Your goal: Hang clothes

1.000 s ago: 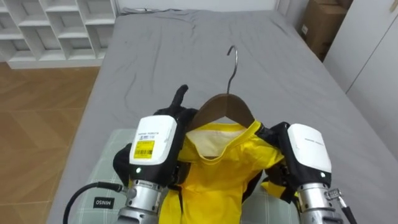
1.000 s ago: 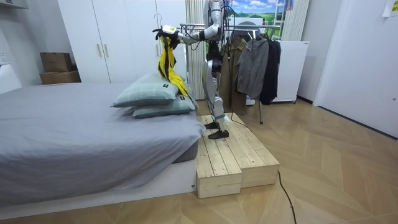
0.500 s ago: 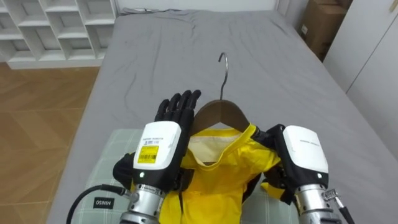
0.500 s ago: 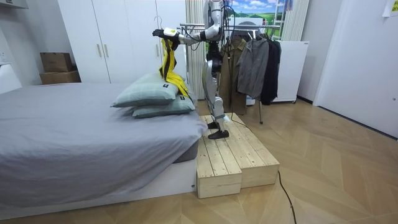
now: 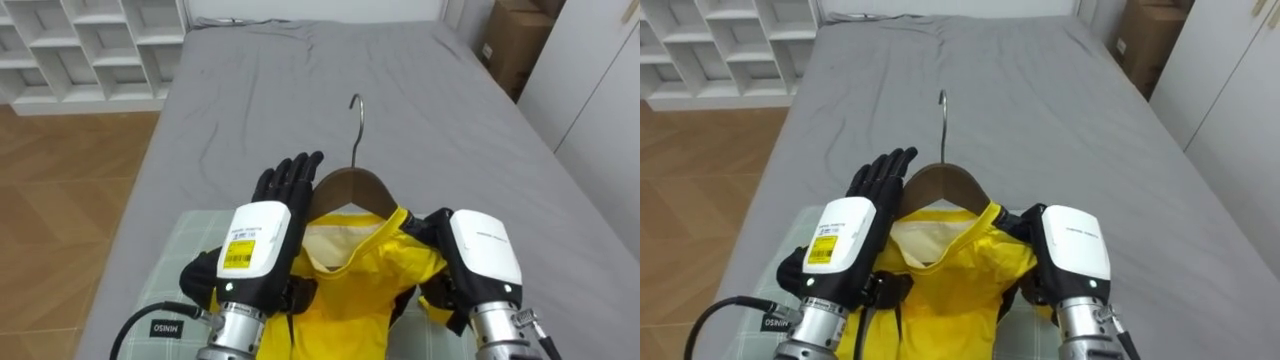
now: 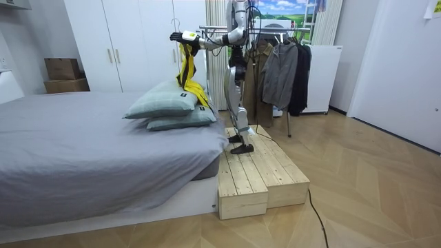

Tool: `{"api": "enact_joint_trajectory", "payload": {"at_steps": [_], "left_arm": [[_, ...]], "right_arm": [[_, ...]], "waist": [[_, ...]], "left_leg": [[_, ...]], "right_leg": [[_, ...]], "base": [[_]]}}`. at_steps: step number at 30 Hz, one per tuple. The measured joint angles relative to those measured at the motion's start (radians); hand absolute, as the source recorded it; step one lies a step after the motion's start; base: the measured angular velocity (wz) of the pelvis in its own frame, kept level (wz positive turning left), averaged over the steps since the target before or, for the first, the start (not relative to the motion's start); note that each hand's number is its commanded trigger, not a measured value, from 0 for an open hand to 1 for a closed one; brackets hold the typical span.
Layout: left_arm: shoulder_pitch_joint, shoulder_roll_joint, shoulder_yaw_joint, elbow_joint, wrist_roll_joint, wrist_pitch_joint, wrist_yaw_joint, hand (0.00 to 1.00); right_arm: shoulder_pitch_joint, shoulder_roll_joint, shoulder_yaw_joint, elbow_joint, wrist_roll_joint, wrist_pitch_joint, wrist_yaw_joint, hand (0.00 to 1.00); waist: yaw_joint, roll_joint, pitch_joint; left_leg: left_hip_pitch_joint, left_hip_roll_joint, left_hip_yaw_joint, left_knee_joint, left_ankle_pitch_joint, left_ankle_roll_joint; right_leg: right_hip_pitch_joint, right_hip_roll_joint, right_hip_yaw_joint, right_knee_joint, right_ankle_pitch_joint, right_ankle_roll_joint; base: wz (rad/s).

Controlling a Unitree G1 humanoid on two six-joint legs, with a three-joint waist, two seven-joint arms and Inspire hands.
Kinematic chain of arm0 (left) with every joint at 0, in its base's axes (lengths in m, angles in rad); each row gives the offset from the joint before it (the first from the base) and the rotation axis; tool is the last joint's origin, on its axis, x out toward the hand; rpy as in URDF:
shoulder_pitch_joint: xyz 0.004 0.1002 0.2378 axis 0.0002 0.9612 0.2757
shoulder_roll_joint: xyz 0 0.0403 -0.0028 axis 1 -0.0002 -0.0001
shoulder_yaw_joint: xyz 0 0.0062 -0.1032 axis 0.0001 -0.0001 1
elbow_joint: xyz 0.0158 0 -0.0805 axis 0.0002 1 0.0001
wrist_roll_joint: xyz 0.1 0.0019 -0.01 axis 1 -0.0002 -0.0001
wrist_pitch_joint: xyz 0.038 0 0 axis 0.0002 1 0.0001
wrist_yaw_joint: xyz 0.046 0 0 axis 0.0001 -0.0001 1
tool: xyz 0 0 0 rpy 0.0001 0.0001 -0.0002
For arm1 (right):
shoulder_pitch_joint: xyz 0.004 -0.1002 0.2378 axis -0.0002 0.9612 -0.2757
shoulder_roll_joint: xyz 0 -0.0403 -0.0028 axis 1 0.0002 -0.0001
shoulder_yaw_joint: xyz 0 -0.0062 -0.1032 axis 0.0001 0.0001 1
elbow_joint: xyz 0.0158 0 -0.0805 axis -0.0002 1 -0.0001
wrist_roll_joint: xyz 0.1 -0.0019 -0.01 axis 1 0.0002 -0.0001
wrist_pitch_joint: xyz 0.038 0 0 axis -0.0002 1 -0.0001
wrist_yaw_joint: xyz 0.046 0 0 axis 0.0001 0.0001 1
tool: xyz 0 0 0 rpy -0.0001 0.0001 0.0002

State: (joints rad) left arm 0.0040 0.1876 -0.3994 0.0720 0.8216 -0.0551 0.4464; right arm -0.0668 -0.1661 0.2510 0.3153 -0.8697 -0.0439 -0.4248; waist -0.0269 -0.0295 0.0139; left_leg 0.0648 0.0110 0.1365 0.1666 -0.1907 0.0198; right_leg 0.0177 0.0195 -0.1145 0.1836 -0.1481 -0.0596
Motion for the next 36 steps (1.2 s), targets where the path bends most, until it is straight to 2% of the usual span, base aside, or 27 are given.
{"api": "enact_joint_trajectory", "payload": {"at_steps": [6,8,11,13,16,19,22,28,30,33,35,36], "left_arm": [[-0.001,0.010,0.009,-0.004,0.013,0.000,0.001,0.00],[0.000,0.020,0.023,-0.005,0.013,0.000,0.002,0.00],[0.000,0.020,0.057,-0.005,0.014,0.000,0.001,0.00],[0.000,0.018,0.073,-0.005,0.014,0.000,0.001,0.00],[0.000,0.009,0.104,-0.012,0.000,-0.017,-0.007,0.00],[0.002,0.011,0.116,-0.012,-0.030,-0.036,-0.008,0.00],[0.004,0.010,0.123,-0.012,-0.070,-0.038,-0.009,0.00],[0.005,0.002,0.138,-0.012,-0.165,-0.039,-0.022,0.00],[0.011,0.002,0.164,-0.013,-0.164,-0.047,-0.025,0.00],[0.036,0.002,0.188,-0.036,-0.163,-0.054,-0.026,0.00],[0.046,0.003,0.194,-0.047,-0.164,-0.063,-0.025,0.00],[0.048,0.005,0.194,-0.047,-0.164,-0.062,-0.025,0.00]], "right_arm": [[-0.002,-0.004,-0.055,0.053,0.000,-0.023,-0.029,1.00],[-0.002,-0.009,-0.084,0.070,0.001,-0.025,-0.033,1.00],[-0.001,-0.029,-0.116,0.070,0.001,-0.029,-0.034,1.00],[-0.001,-0.029,-0.141,0.070,0.003,-0.028,-0.034,1.00],[0.000,-0.028,-0.179,0.070,0.000,-0.030,-0.034,1.00],[0.019,-0.027,-0.200,0.070,0.001,-0.031,-0.035,1.00],[0.034,-0.027,-0.201,0.070,0.001,-0.032,-0.035,1.00],[0.073,-0.028,-0.215,0.069,-0.004,-0.034,-0.044,1.00],[0.088,-0.028,-0.224,0.069,0.000,-0.051,-0.052,1.00],[0.092,-0.028,-0.230,0.069,0.001,-0.056,-0.057,1.00],[0.099,-0.032,-0.230,0.071,0.005,-0.056,-0.066,1.00],[0.102,-0.032,-0.228,0.071,0.006,-0.056,-0.066,1.00]], "waist": [[0.000,0.001,-0.0007],[-0.011,0.000,-0.0010],[-0.022,-0.001,-0.0016],[-0.021,-0.002,-0.0018],[-0.028,-0.008,-0.0023],[-0.038,-0.021,-0.0069],[-0.049,-0.033,-0.0094],[-0.049,-0.035,-0.0117],[-0.050,-0.036,-0.0120],[-0.043,-0.036,-0.0124],[-0.041,-0.035,-0.0126],[-0.038,-0.038,-0.0121]], "left_leg": [[-0.001,-0.002,-0.001,0.002,0.000,0.000],[0.000,-0.001,-0.001,0.003,0.000,0.000],[0.010,0.001,0.005,0.000,0.000,0.000],[0.020,0.008,0.019,-0.001,0.000,0.000],[0.025,0.007,0.029,-0.001,0.000,0.000],[0.029,0.007,0.034,-0.001,0.000,0.000],[0.028,0.008,0.047,0.000,0.000,0.000],[0.032,0.008,0.090,0.002,0.000,0.000],[0.034,0.010,0.119,0.003,-0.001,0.001],[0.034,0.015,0.161,0.002,-0.007,0.006],[0.037,0.032,0.212,0.000,-0.031,0.004],[0.041,0.034,0.224,0.000,-0.032,0.003]], "right_leg": [[0.000,-0.001,0.003,0.000,0.000,0.000],[0.000,-0.002,0.002,0.002,0.000,0.000],[0.002,-0.001,0.010,0.011,0.000,0.000],[0.002,0.001,0.021,0.022,0.000,0.000],[0.001,0.000,0.029,0.025,0.000,0.000],[0.001,0.000,0.033,0.027,0.000,0.000],[-0.002,0.000,0.035,0.028,-0.001,0.001],[-0.018,0.002,0.076,0.038,-0.003,0.004],[-0.035,0.006,0.104,0.053,-0.003,0.005],[-0.059,0.017,0.139,0.060,-0.003,0.005],[-0.077,0.034,0.161,0.069,0.002,0.003],[-0.080,0.038,0.169,0.073,0.004,0.003]], "base": [[0.00],[0.00],[-0.07],[-0.18],[-0.11],[-0.03],[-0.10],[-0.20],[-0.34],[-0.43],[-0.43],[-0.63]]}}
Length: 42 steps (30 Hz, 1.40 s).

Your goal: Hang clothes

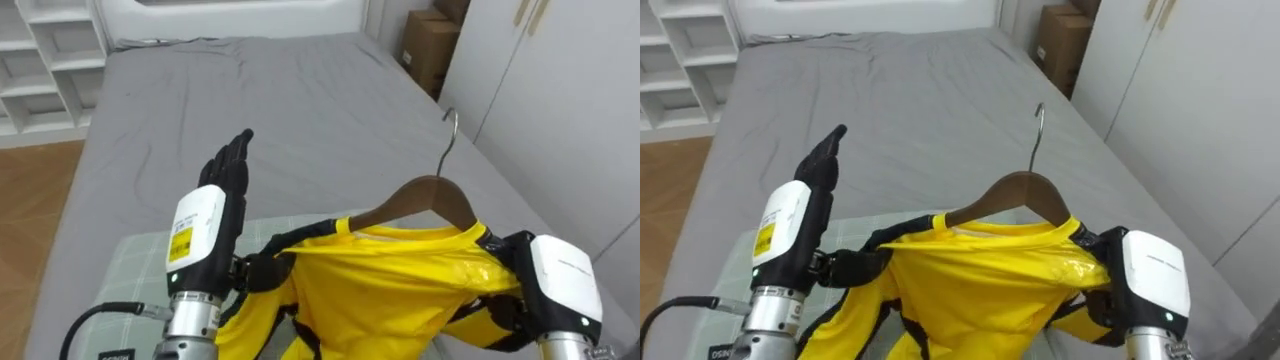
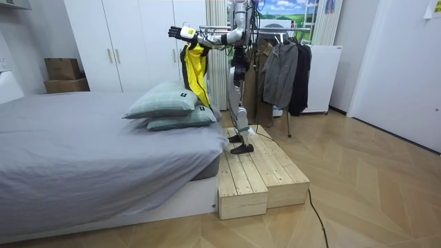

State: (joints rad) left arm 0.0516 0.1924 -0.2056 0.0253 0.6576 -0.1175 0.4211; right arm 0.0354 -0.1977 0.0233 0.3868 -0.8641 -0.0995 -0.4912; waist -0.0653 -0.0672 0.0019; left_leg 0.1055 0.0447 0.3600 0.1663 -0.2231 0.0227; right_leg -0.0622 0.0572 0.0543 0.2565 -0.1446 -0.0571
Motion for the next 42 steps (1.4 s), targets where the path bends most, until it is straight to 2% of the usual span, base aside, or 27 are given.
{"api": "enact_joint_trajectory", "payload": {"at_steps": [1,3,4,5,7,9,10,15,17,19,21,22,23,24,26,27,28,29,30,32,34,35,36,37,38,40,42], "left_arm": [[0.008,0.000,0.000,0.000,0.000,0.000,0.001,0.00],[0.024,-0.001,0.005,0.002,-0.001,0.000,0.002,0.00],[0.030,-0.002,0.004,0.009,-0.001,0.000,0.001,0.00],[0.032,-0.003,0.004,0.013,-0.009,-0.001,0.000,0.00],[0.034,-0.002,0.004,0.013,-0.069,-0.003,-0.005,0.00],[0.035,-0.002,0.004,0.013,-0.126,-0.002,-0.022,0.00],[0.033,-0.004,0.005,0.013,-0.157,-0.003,-0.032,0.00],[0.031,-0.013,0.011,0.019,-0.234,-0.003,-0.065,0.00],[0.032,-0.022,0.025,0.027,-0.263,-0.003,-0.092,0.00],[0.032,-0.023,0.027,0.047,-0.325,-0.002,-0.108,0.00],[0.034,-0.023,0.023,0.066,-0.353,-0.001,-0.125,0.00],[0.036,-0.023,0.019,0.083,-0.355,0.001,-0.135,0.00],[0.042,-0.026,0.014,0.084,-0.374,0.002,-0.149,0.00],[0.042,-0.029,0.007,0.084,-0.381,0.002,-0.156,0.00],[0.042,-0.050,-0.017,0.092,-0.385,0.000,-0.190,0.00],[0.043,-0.051,-0.021,0.093,-0.388,0.000,-0.199,0.00],[0.046,-0.050,-0.024,0.093,-0.394,-0.001,-0.211,0.00],[0.046,-0.050,-0.027,0.092,-0.405,-0.002,-0.217,0.00],[0.046,-0.050,-0.034,0.092,-0.409,-0.002,-0.218,0.00],[0.052,-0.056,-0.038,0.092,-0.420,-0.002,-0.221,0.00],[0.057,-0.060,-0.034,0.092,-0.432,-0.002,-0.231,0.00],[0.054,-0.058,-0.030,0.092,-0.439,-0.007,-0.240,0.00],[0.053,-0.056,-0.031,0.092,-0.447,-0.010,-0.243,0.00],[0.052,-0.056,-0.035,0.092,-0.450,-0.014,-0.251,0.00],[0.052,-0.053,-0.037,0.092,-0.450,-0.014,-0.263,0.00],[0.058,-0.044,-0.042,0.094,-0.450,-0.014,-0.276,0.00],[0.060,-0.044,-0.044,0.094,-0.451,-0.014,-0.276,0.00]], "right_arm": [[0.010,0.000,0.003,0.000,0.000,-0.006,-0.002,1.00],[0.015,0.006,0.004,0.006,-0.006,-0.019,-0.003,1.00],[0.020,0.006,0.004,0.007,-0.010,-0.020,-0.003,1.00],[0.023,0.006,0.004,0.007,-0.010,-0.020,-0.003,1.00],[0.022,0.005,0.004,0.007,-0.009,-0.022,-0.008,1.00],[0.024,0.004,0.004,0.013,-0.006,-0.022,-0.021,1.00],[0.023,0.004,0.004,0.022,-0.004,-0.023,-0.040,1.00],[0.022,0.006,0.003,0.030,-0.006,-0.045,-0.102,1.00],[0.013,0.005,0.004,0.029,-0.008,-0.058,-0.104,1.00],[0.000,0.006,0.005,0.028,-0.008,-0.063,-0.100,1.00],[-0.011,0.006,0.004,0.026,-0.012,-0.063,-0.095,1.00],[-0.027,0.004,0.004,0.026,-0.015,-0.064,-0.095,1.00],[-0.044,0.003,0.004,0.025,-0.015,-0.065,-0.095,1.00],[-0.053,0.003,0.004,0.024,-0.015,-0.065,-0.095,1.00],[-0.064,0.004,0.005,0.020,-0.032,-0.071,-0.098,1.00],[-0.064,0.004,0.005,0.020,-0.043,-0.079,-0.099,1.00],[-0.064,0.003,0.005,0.019,-0.058,-0.090,-0.105,1.00],[-0.064,0.000,0.003,0.019,-0.060,-0.090,-0.111,1.00],[-0.065,-0.004,0.003,0.019,-0.058,-0.090,-0.112,1.00],[-0.067,-0.013,0.005,0.019,-0.066,-0.089,-0.112,1.00],[-0.074,-0.022,0.006,0.002,-0.091,-0.086,-0.113,1.00],[-0.075,-0.026,0.006,-0.011,-0.101,-0.082,-0.120,1.00],[-0.075,-0.028,0.007,-0.016,-0.102,-0.081,-0.124,1.00],[-0.075,-0.038,0.006,-0.020,-0.102,-0.080,-0.132,1.00],[-0.076,-0.044,0.004,-0.024,-0.103,-0.075,-0.133,1.00],[-0.075,-0.043,0.002,-0.033,-0.115,-0.073,-0.133,1.00],[-0.075,-0.050,-0.002,-0.062,-0.130,-0.071,-0.133,1.00]], "waist": [[0.014,-0.001,-0.0012],[0.040,0.000,0.0000],[0.043,0.001,0.0013],[0.050,0.000,0.0012],[0.055,0.000,0.0042],[0.047,0.004,0.0067],[0.046,0.007,0.0087],[0.019,0.019,0.0153],[0.013,0.016,0.0160],[0.002,0.018,0.0164],[-0.023,0.015,0.0155],[-0.025,0.017,0.0156],[-0.023,0.022,0.0148],[-0.023,0.023,0.0151],[-0.014,0.018,0.0158],[-0.011,0.016,0.0150],[-0.013,0.013,0.0130],[-0.018,0.014,0.0115],[-0.014,0.015,0.0107],[0.023,0.016,0.0099],[0.025,0.032,0.0007],[0.022,0.035,-0.0018],[0.016,0.036,-0.0020],[0.009,0.040,-0.0036],[0.000,0.042,-0.0045],[-0.015,0.021,-0.0008],[-0.016,0.016,-0.0002]], "left_leg": [[0.013,0.006,0.037,-0.003,-0.006,-0.004],[0.036,0.021,0.108,0.003,-0.022,-0.011],[0.046,0.031,0.147,0.014,-0.036,-0.015],[0.048,0.040,0.185,0.024,-0.047,-0.019],[0.048,0.055,0.244,0.038,-0.069,-0.023],[0.047,0.070,0.280,0.059,-0.088,-0.027],[0.046,0.080,0.302,0.076,-0.101,-0.032],[0.045,0.088,0.325,0.133,-0.117,-0.047],[0.045,0.086,0.365,0.172,-0.119,-0.052],[0.042,0.094,0.376,0.227,-0.121,-0.054],[0.022,0.126,0.378,0.345,-0.121,-0.054],[-0.003,0.167,0.373,0.471,-0.114,-0.058],[-0.040,0.202,0.347,0.588,-0.093,-0.055],[-0.065,0.208,0.314,0.628,-0.089,-0.052],[-0.122,0.199,0.182,0.638,-0.101,-0.048],[-0.133,0.192,0.154,0.622,-0.101,-0.048],[-0.136,0.157,0.092,0.566,-0.101,-0.049],[-0.131,0.105,0.019,0.498,-0.103,-0.045],[-0.126,0.077,-0.019,0.460,-0.106,-0.041],[-0.125,-0.012,-0.156,0.300,-0.106,-0.038],[-0.129,-0.051,-0.230,0.196,-0.101,-0.033],[-0.127,-0.069,-0.246,0.147,-0.094,-0.022],[-0.127,-0.075,-0.261,0.130,-0.085,-0.014],[-0.124,-0.074,-0.272,0.098,-0.046,-0.013],[-0.102,-0.067,-0.270,0.071,-0.008,0.021],[-0.080,-0.064,-0.217,0.055,-0.003,0.028],[-0.065,-0.062,-0.170,0.046,-0.008,0.034]], "right_leg": [[-0.006,0.000,-0.031,0.003,0.005,-0.003],[-0.011,-0.021,-0.194,0.001,0.016,-0.020],[-0.013,-0.036,-0.308,0.003,0.027,-0.038],[-0.020,-0.042,-0.386,0.003,0.034,-0.050],[-0.034,-0.047,-0.469,0.004,0.036,-0.054],[-0.056,-0.055,-0.511,0.037,0.026,-0.036],[-0.076,-0.062,-0.523,0.075,0.011,-0.014],[-0.106,-0.072,-0.515,0.149,-0.019,-0.027],[-0.109,-0.063,-0.462,0.148,-0.041,-0.085],[-0.103,-0.062,-0.437,0.147,-0.056,-0.096],[-0.096,-0.053,-0.397,0.152,-0.072,-0.092],[-0.095,-0.045,-0.361,0.172,-0.084,-0.096],[-0.096,-0.033,-0.314,0.195,-0.093,-0.097],[-0.099,-0.028,-0.285,0.204,-0.102,-0.091],[-0.095,-0.007,-0.174,0.211,-0.101,-0.082],[-0.095,-0.004,-0.148,0.210,-0.099,-0.079],[-0.095,0.001,-0.097,0.204,-0.090,-0.073],[-0.096,0.012,-0.053,0.184,-0.075,-0.066],[-0.097,0.019,-0.024,0.172,-0.063,-0.064],[-0.097,0.052,0.117,0.128,-0.015,-0.052],[-0.100,0.076,0.208,0.106,0.018,-0.038],[-0.107,0.090,0.260,0.103,0.033,-0.034],[-0.111,0.097,0.278,0.104,0.037,-0.030],[-0.119,0.118,0.309,0.104,0.047,-0.024],[-0.129,0.138,0.314,0.108,0.052,-0.018],[-0.135,0.134,0.294,0.103,0.058,-0.017],[-0.150,0.109,0.210,0.102,0.058,-0.016]], "base": [[-0.96],[-1.16],[-1.07],[-0.99],[-0.89],[-0.64],[-0.49],[-0.25],[-0.41],[-0.58],[-0.58],[-0.95],[-1.07],[-1.16],[-1.21],[-1.23],[-1.11],[-1.11],[-1.31],[-1.72],[-1.61],[-1.40],[-1.16],[-0.98],[-1.06],[-0.79],[-0.62]]}}
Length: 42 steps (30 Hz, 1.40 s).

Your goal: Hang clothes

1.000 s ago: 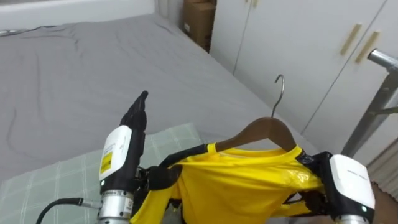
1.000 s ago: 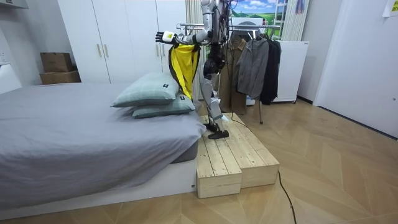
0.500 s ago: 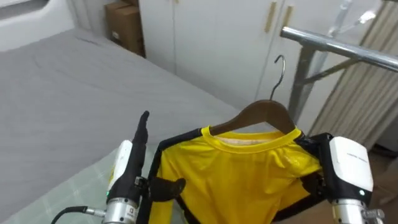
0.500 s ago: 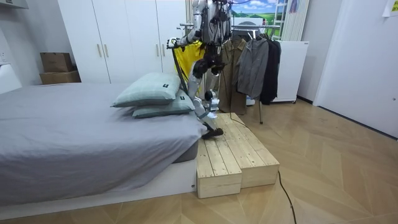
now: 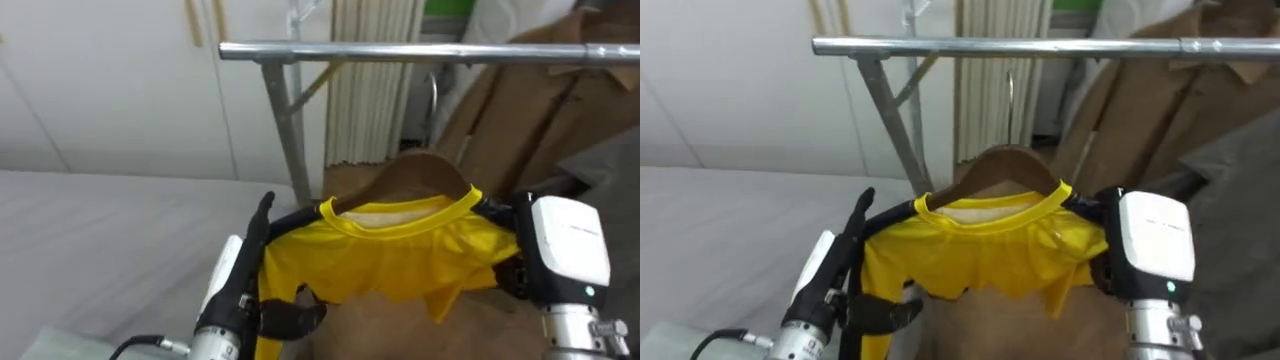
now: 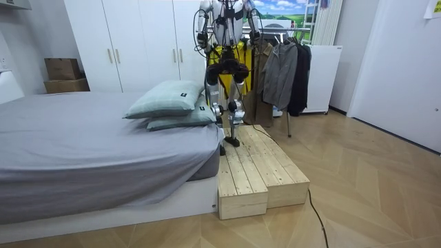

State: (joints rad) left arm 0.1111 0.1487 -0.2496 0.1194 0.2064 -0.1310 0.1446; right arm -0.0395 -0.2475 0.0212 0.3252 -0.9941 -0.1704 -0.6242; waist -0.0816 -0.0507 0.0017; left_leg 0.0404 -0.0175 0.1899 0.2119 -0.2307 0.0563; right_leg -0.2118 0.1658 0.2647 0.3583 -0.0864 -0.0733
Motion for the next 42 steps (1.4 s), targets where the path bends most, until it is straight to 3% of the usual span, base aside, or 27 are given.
{"api": "enact_joint_trajectory", "payload": {"at_steps": [1,2,5,6,7,8,9,10,11,12,14,15,17,20,23,42], "left_arm": [[-0.001,0.000,0.000,0.000,0.001,0.000,0.000,0.00],[-0.001,0.001,0.000,0.000,0.000,0.000,-0.002,0.00],[-0.002,0.004,-0.001,0.000,-0.015,-0.001,-0.003,0.00],[-0.002,0.004,-0.001,0.001,-0.017,-0.001,-0.002,0.00],[-0.002,0.005,-0.001,0.001,-0.022,-0.002,-0.001,0.00],[-0.002,0.005,0.000,0.001,-0.032,-0.003,0.001,0.00],[-0.003,0.004,0.000,0.001,-0.040,-0.004,0.001,0.00],[-0.003,0.003,0.000,0.003,-0.049,-0.004,0.001,0.00],[-0.003,0.005,0.000,0.005,-0.077,-0.004,0.000,0.00],[-0.006,0.009,0.003,0.004,-0.096,-0.006,0.000,0.00],[-0.009,0.005,0.037,0.006,-0.118,-0.004,0.000,0.00],[-0.009,0.003,0.047,0.002,-0.117,-0.004,0.000,0.00],[-0.008,-0.003,0.061,-0.002,-0.116,-0.004,0.000,0.00],[-0.010,-0.008,0.051,-0.002,-0.116,-0.001,0.000,0.00],[-0.014,-0.002,0.053,-0.002,-0.116,0.000,-0.001,0.00],[-0.014,0.006,0.070,-0.002,-0.131,0.021,0.007,0.00]], "right_arm": [[0.001,-0.001,-0.005,-0.013,-0.007,0.001,-0.002,1.00],[0.001,-0.002,-0.005,-0.027,-0.007,0.011,-0.002,1.00],[0.001,-0.006,-0.005,-0.046,-0.014,0.020,-0.002,1.00],[0.001,-0.006,-0.005,-0.046,-0.015,0.021,-0.002,1.00],[0.001,-0.006,-0.004,-0.046,-0.016,0.022,-0.002,1.00],[0.000,-0.006,-0.001,-0.047,-0.017,0.022,-0.003,1.00],[0.000,-0.005,0.000,-0.048,-0.019,0.022,-0.006,1.00],[-0.001,-0.007,0.001,-0.052,-0.025,0.022,-0.012,1.00],[0.000,-0.007,0.005,-0.052,-0.029,0.022,-0.020,1.00],[0.000,-0.003,0.011,-0.052,-0.029,0.022,-0.021,1.00],[-0.003,0.012,0.039,-0.053,-0.028,0.028,-0.021,1.00],[-0.005,0.016,0.040,-0.054,-0.028,0.030,-0.021,1.00],[-0.006,0.015,0.049,-0.073,-0.025,0.041,-0.017,1.00],[-0.006,0.006,0.054,-0.115,-0.026,0.075,-0.012,1.00],[-0.006,0.007,0.056,-0.149,-0.025,0.085,0.005,1.00],[-0.005,0.031,0.067,-0.191,-0.031,0.106,0.051,1.00]], "waist": [[-0.010,0.001,0.0006],[-0.025,0.004,-0.0003],[-0.017,0.023,0.0037],[-0.018,0.026,0.0041],[-0.004,0.030,0.0045],[0.021,0.033,0.0042],[0.033,0.033,0.0047],[0.050,0.033,0.0061],[0.053,0.027,0.0059],[0.051,0.008,0.0130],[0.067,0.019,0.0103],[0.069,0.027,0.0064],[0.062,0.018,0.0097],[0.055,0.011,0.0105],[0.050,0.010,0.0100],[0.058,0.013,0.0072]], "left_leg": [[0.006,0.001,0.014,-0.004,-0.001,0.000],[0.006,0.006,0.021,-0.007,-0.001,-0.001],[0.009,0.027,0.080,-0.019,0.001,-0.006],[0.011,0.029,0.087,-0.023,0.002,-0.007],[0.018,0.036,0.117,-0.034,0.003,-0.009],[0.022,0.043,0.159,-0.038,-0.001,-0.015],[0.024,0.044,0.177,-0.037,-0.006,-0.017],[0.025,0.040,0.210,-0.012,-0.028,-0.022],[0.028,0.027,0.224,0.037,-0.063,-0.026],[0.030,0.023,0.230,0.063,-0.082,-0.035],[0.024,0.046,0.199,0.079,-0.082,-0.056],[0.026,0.054,0.187,0.070,-0.077,-0.064],[0.043,0.079,0.174,0.018,-0.056,-0.085],[0.061,0.101,0.179,-0.012,-0.039,-0.097],[0.062,0.115,0.180,-0.014,-0.038,-0.099],[0.073,0.115,0.156,-0.026,-0.038,-0.099]], "right_leg": [[-0.002,-0.012,-0.028,-0.004,0.001,0.004],[0.006,-0.006,-0.012,-0.025,0.001,0.022],[0.014,0.017,0.022,-0.079,0.040,0.035],[0.012,0.017,0.016,-0.085,0.044,0.042],[-0.005,0.004,-0.041,-0.086,0.048,0.056],[-0.034,-0.034,-0.168,-0.062,0.040,0.061],[-0.053,-0.064,-0.241,-0.028,0.021,0.051],[-0.104,-0.169,-0.361,0.132,-0.060,0.028],[-0.130,-0.281,-0.371,0.222,-0.099,0.070],[-0.131,-0.308,-0.352,0.226,-0.113,0.112],[-0.101,-0.248,-0.340,0.173,-0.096,0.078],[-0.094,-0.231,-0.337,0.148,-0.083,0.072],[-0.059,-0.187,-0.340,0.070,-0.051,0.054],[-0.022,-0.151,-0.343,-0.001,-0.018,0.043],[-0.007,-0.130,-0.347,-0.039,0.002,0.040],[0.018,-0.124,-0.353,-0.086,0.024,0.048]], "base": [[-0.37],[-0.29],[-0.49],[-0.59],[-0.79],[-0.89],[-0.88],[-0.59],[-0.53],[-0.39],[-0.46],[-0.45],[-0.25],[-0.15],[-0.06],[0.00]]}}
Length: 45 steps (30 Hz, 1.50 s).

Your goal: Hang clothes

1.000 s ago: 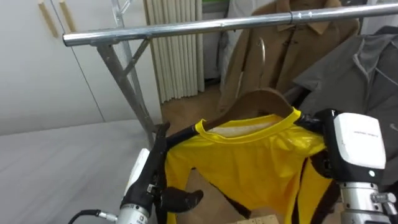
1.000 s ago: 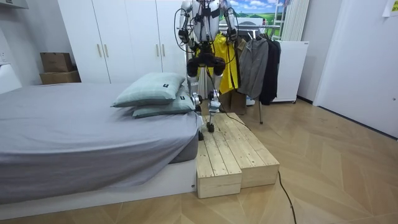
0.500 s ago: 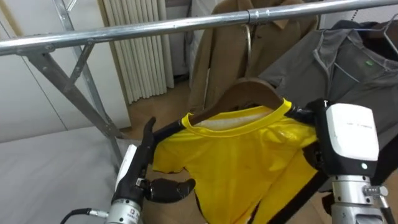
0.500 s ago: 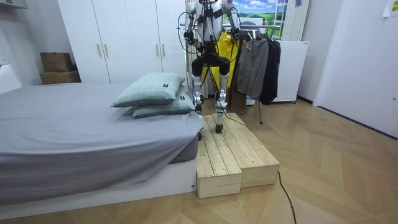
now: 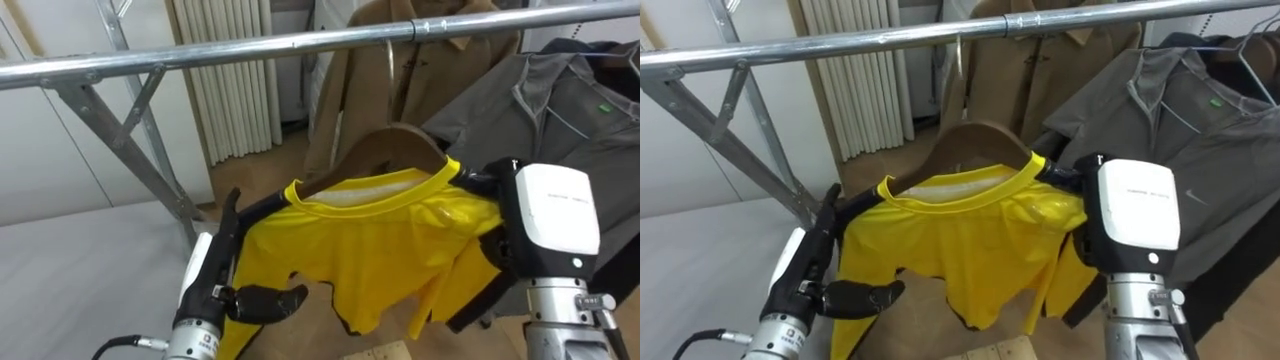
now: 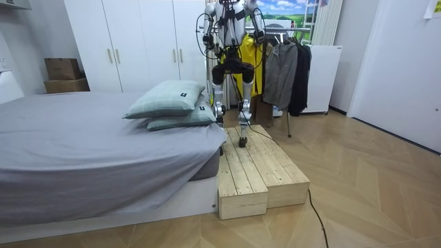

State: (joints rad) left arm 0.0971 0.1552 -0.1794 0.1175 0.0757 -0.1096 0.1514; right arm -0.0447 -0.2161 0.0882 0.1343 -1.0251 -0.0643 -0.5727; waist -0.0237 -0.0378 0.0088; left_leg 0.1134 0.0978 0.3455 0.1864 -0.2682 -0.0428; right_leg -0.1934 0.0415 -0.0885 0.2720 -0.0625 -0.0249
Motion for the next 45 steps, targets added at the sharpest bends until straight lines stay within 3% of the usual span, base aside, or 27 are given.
{"api": "enact_joint_trajectory", "payload": {"at_steps": [7,11,16,27,38,45], "left_arm": [[0.005,0.001,0.003,0.000,-0.006,0.002,0.000,0.00],[0.006,-0.007,0.019,0.000,-0.006,0.003,0.012,0.00],[0.006,-0.010,0.007,0.000,-0.007,0.004,0.013,0.00],[0.007,-0.021,0.028,0.022,-0.006,0.005,0.013,0.00],[0.012,-0.025,0.058,0.192,-0.003,0.004,0.013,0.00],[0.024,-0.021,0.056,0.309,0.006,0.005,0.013,0.00]], "right_arm": [[0.000,0.000,0.001,-0.030,-0.002,0.004,0.000,1.00],[0.000,0.002,-0.001,-0.085,-0.002,0.011,-0.007,1.00],[0.000,0.014,0.014,-0.103,0.018,-0.013,-0.015,1.00],[0.001,0.018,0.025,-0.105,0.018,-0.037,-0.016,1.00],[0.013,0.017,0.019,-0.105,0.018,-0.073,-0.016,1.00],[0.013,0.017,0.017,-0.106,0.044,-0.093,-0.013,1.00]], "waist": [[0.001,-0.001,-0.0023],[0.002,-0.002,-0.0107],[0.003,-0.003,-0.0125],[0.010,-0.006,-0.0103],[0.009,0.006,0.0002],[0.011,0.003,-0.0006]], "left_leg": [[-0.002,-0.003,-0.002,0.000,0.000,0.000],[0.005,0.000,-0.008,0.000,0.000,0.001],[0.024,0.006,-0.020,0.000,0.000,0.000],[0.048,0.009,-0.022,-0.019,0.003,-0.003],[0.047,0.013,-0.036,-0.022,0.003,-0.004],[0.049,0.014,-0.036,-0.022,0.003,-0.004]], "right_leg": [[0.000,-0.004,-0.003,0.000,0.001,-0.001],[0.010,-0.003,-0.009,-0.002,0.001,-0.001],[0.045,-0.002,-0.028,-0.018,0.001,-0.001],[0.075,0.001,-0.038,-0.033,0.003,-0.003],[0.087,0.003,-0.048,-0.052,0.002,-0.002],[0.086,0.004,-0.051,-0.050,0.001,-0.001]], "base": [[0.00],[0.04],[0.11],[0.02],[0.03],[-0.01]]}}
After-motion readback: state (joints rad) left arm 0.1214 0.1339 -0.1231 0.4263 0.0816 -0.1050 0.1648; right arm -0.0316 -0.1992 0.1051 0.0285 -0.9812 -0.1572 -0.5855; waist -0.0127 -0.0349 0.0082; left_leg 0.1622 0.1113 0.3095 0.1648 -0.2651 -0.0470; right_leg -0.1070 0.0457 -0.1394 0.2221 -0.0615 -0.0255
